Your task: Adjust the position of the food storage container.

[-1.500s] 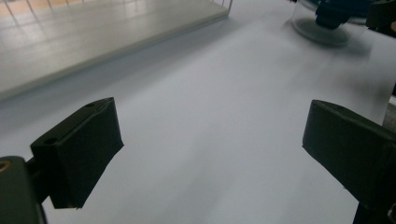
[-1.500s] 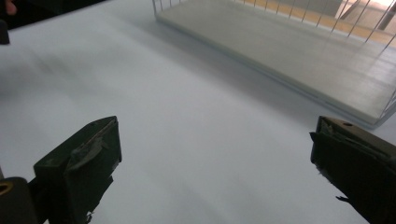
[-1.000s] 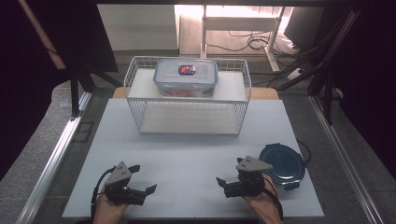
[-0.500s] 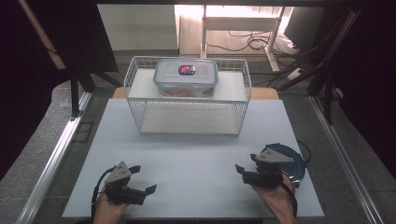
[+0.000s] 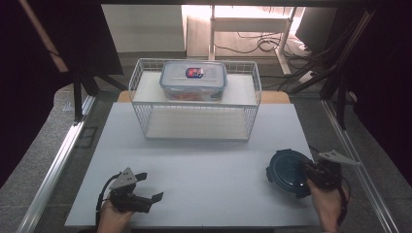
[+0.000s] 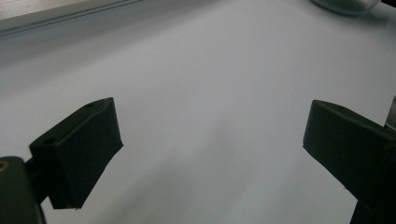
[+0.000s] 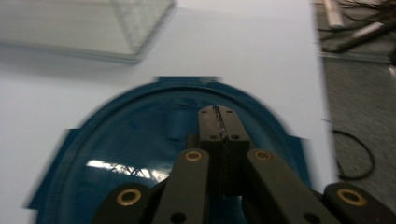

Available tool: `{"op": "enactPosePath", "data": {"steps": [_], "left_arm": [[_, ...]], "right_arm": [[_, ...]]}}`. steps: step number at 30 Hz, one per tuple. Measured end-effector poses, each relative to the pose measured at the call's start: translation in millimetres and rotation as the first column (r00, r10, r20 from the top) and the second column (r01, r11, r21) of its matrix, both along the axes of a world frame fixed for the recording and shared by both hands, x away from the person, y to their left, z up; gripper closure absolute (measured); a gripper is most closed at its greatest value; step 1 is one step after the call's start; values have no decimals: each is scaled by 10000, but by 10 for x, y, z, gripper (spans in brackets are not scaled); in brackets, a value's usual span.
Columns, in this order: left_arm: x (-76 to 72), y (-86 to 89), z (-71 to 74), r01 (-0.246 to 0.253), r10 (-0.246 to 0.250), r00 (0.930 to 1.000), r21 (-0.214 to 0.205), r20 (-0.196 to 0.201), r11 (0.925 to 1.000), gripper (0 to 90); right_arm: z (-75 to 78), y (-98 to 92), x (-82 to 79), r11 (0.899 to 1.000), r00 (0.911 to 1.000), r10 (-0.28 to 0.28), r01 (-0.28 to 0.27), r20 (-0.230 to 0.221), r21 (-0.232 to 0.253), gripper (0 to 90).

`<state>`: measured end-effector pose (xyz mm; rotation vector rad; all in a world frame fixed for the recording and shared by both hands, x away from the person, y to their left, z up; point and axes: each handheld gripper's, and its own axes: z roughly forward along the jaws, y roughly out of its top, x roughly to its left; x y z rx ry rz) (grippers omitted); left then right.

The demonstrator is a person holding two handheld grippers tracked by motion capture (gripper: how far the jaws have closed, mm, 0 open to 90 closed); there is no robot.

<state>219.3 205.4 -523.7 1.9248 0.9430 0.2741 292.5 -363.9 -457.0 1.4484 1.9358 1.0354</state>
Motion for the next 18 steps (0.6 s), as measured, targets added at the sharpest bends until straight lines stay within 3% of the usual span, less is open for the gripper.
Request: {"op": "enactPosePath", "data": {"steps": [4, 8, 14, 18], "left_arm": [[6, 6, -6, -12, 12, 10000, -69, -52, 10000, 37], [14, 7, -13, -39, 38, 9999, -105, -134, 9999, 38], [28, 11, -21, -55, 49, 9997, -235, -221, 9997, 38], [42, 5, -26, -34, 26, 9996, -298, -276, 9996, 38]], "right_arm": [[-32, -285, -14, 9961, 9960, -882, 882, -136, -7, 894], [-46, -430, -39, 9914, 9913, -1307, 1308, -158, 43, 893], [-173, -497, -6, 9898, 9869, -1424, 1420, -753, -101, 894], [-170, -469, 4, 9890, 9857, -1474, 1456, -812, -273, 896]]}}
